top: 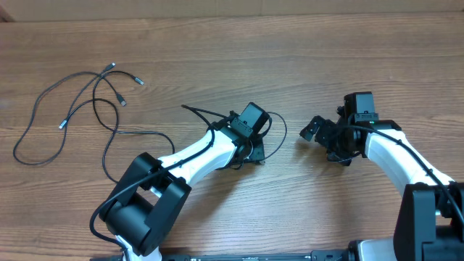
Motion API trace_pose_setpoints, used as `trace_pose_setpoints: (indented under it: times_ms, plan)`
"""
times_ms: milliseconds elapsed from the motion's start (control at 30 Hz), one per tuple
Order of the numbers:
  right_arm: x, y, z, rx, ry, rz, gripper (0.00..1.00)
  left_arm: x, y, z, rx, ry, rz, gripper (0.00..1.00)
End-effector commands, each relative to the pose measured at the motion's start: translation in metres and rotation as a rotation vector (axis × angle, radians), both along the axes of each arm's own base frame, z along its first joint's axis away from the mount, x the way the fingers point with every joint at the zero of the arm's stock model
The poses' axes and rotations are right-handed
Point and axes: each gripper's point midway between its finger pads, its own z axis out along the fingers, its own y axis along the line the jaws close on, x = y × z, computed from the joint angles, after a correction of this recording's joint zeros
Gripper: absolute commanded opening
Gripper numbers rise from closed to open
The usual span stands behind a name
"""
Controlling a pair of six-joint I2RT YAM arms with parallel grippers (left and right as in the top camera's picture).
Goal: Untangle cables
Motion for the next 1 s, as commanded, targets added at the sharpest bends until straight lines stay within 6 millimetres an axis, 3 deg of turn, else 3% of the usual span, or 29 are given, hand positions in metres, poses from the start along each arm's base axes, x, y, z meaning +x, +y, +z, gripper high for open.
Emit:
trace_pose_setpoints:
  times_ms: [0,133,233,333,467,567,667,833,967]
  plan:
    - [0.004,0.000,0.004,0.003,-0.016,0.000,1.00,-0.001,0.011,-0.004,0.057,-0.005,0.059,0.04]
    - [0.004,0.000,0.004,0.003,-0.016,0.000,1.00,0.005,0.012,0.015,0.039,-0.051,0.081,0.04]
    - [0.004,0.000,0.004,0.003,-0.016,0.000,1.00,0.012,0.008,0.044,-0.013,-0.114,0.120,0.04]
    - [0.004,0.000,0.004,0.003,-0.016,0.000,1.00,0.017,0.012,0.052,-0.009,-0.147,0.166,0.04]
    - [0.004,0.000,0.004,0.003,-0.016,0.000,1.00,0.010,0.017,0.046,0.007,-0.103,0.213,0.07]
    - [0.004,0.000,0.004,0.003,-0.016,0.000,1.00,0.003,0.024,0.035,0.036,-0.058,0.255,0.24]
    - [0.004,0.000,0.004,0.003,-0.016,0.000,1.00,0.000,0.027,0.023,0.068,-0.034,0.267,0.33]
    - [0.004,0.000,0.004,0.003,-0.016,0.000,1.00,-0.001,0.028,-0.002,0.105,0.001,0.269,0.36]
    - [0.004,0.000,0.004,0.003,-0.016,0.000,1.00,0.000,0.028,-0.009,0.112,0.006,0.268,0.34]
